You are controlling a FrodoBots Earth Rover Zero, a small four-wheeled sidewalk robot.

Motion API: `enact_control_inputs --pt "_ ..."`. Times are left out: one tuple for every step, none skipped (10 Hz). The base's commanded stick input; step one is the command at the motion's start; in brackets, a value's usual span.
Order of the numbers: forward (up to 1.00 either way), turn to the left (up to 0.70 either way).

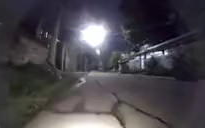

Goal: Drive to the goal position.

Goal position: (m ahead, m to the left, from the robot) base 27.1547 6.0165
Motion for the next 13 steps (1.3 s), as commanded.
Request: enact_control_inputs --pt "0.5 0.0" --pt "0.5 0.0" --pt "0.5 0.0" --pt "0.5 0.0" --pt "0.5 0.0" --pt "0.5 0.0" --pt "0.5 0.0" --pt "0.5 0.0" --pt "0.5 0.0" --pt "0.5 0.0" --pt "0.5 0.0" --pt "0.5 0.0" --pt "0.5 0.0"
